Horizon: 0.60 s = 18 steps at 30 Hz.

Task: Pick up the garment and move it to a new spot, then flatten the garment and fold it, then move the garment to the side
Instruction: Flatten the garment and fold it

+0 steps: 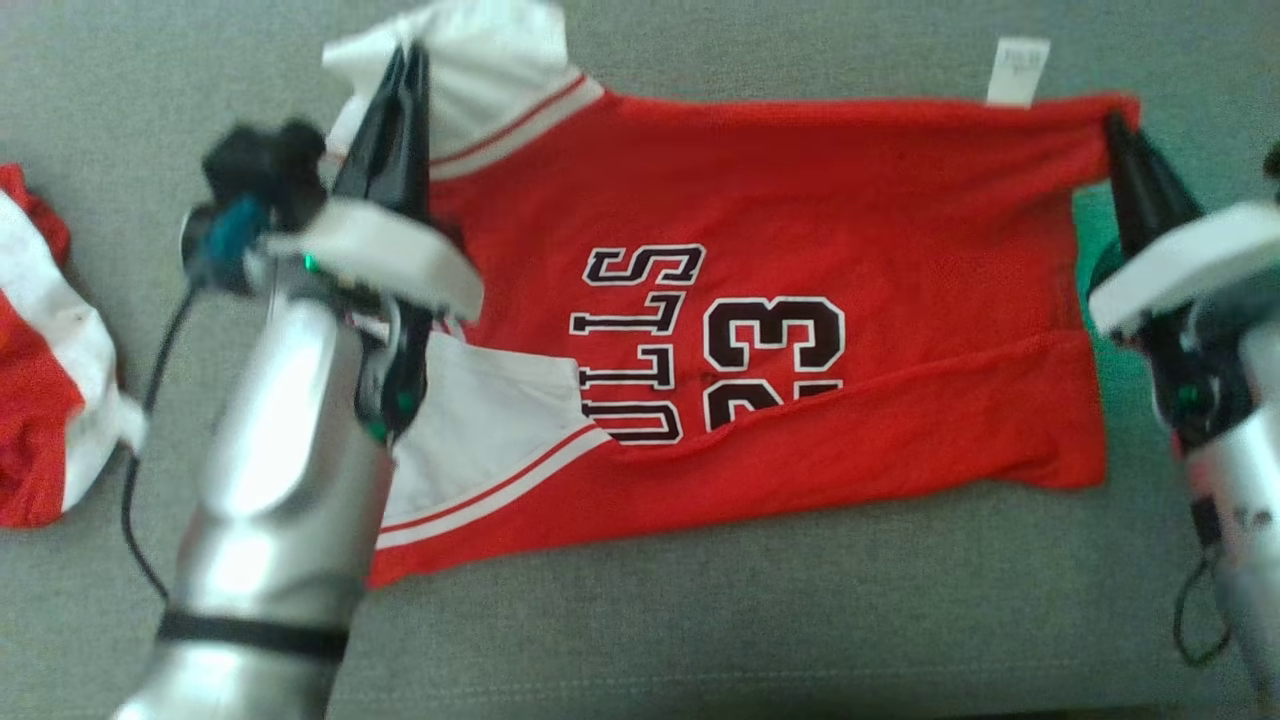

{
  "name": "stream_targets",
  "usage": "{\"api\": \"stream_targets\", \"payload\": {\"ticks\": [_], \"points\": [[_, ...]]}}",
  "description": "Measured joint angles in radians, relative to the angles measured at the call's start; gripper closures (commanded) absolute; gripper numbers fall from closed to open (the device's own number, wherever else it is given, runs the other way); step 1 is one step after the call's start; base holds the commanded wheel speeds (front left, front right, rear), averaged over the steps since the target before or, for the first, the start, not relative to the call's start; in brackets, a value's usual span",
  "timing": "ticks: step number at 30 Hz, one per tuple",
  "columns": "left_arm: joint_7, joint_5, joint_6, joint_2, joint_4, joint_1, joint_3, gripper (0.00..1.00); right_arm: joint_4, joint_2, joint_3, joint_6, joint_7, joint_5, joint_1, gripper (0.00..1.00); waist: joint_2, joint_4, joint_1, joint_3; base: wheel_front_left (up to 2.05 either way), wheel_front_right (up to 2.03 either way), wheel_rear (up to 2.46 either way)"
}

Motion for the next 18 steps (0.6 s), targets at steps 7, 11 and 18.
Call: {"api": "stream_targets", "payload": {"ticks": [7,11,18], "points": [[0.0,0.063,0.039,0.008,-0.315,0.344,0.024,1.0,-0.097,0.01,-0.038,0.0,0.003,0.054,0.193,1.0,0.0,0.0,0.0,-0.032,0.0,0.0,0.0],[0.0,0.061,0.042,0.008,-0.336,0.48,0.034,1.0,-0.125,0.026,-0.058,0.0,0.016,0.046,0.258,1.0,0.0001,0.0,0.0,-0.04,0.0,0.0,0.0],[0.0,0.023,0.042,0.005,-0.273,0.548,0.019,1.0,-0.169,0.061,-0.104,0.0,0.027,-0.016,0.329,1.0,0.0,-0.003,0.0,-0.054,0.0,0.0,0.0]]}}
